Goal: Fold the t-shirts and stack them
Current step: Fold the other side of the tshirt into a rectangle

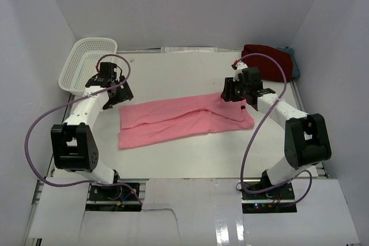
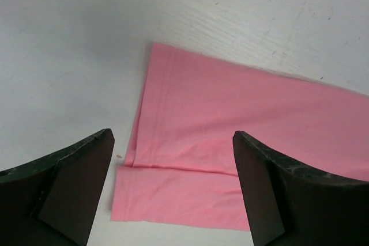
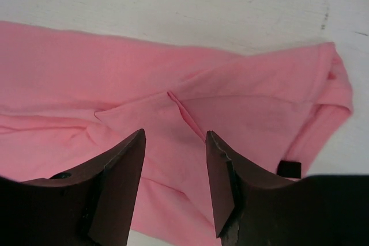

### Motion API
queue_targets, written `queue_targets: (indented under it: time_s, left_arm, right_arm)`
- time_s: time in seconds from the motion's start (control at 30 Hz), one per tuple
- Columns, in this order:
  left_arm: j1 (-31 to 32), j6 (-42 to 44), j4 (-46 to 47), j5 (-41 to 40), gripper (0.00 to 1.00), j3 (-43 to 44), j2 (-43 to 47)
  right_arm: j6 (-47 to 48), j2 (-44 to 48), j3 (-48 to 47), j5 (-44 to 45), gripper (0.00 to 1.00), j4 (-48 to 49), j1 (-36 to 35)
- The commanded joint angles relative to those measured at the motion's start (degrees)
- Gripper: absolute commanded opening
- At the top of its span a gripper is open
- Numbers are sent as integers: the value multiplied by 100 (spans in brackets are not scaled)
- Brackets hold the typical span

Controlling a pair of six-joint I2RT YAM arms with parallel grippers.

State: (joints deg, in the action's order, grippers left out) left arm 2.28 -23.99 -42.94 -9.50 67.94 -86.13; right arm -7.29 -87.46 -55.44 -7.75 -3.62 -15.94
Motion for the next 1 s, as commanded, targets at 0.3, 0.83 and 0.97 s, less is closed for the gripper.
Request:
queue_targets:
  time_s: [0.3,0.83,0.97]
  left_arm:
    - [220,-9,163,299,95,1010,-1301]
    - [255,26,163,229,95,1019,-1451]
    - [273,8,172,238,95,984,-1477]
  right_arm:
    - [105,-1615,-1223,-1361,53,203,-102]
    - [228,-1915,-1435,-1291,21,-7,-251]
    - [228,-1775,-1391,-1264,11,-69,-269]
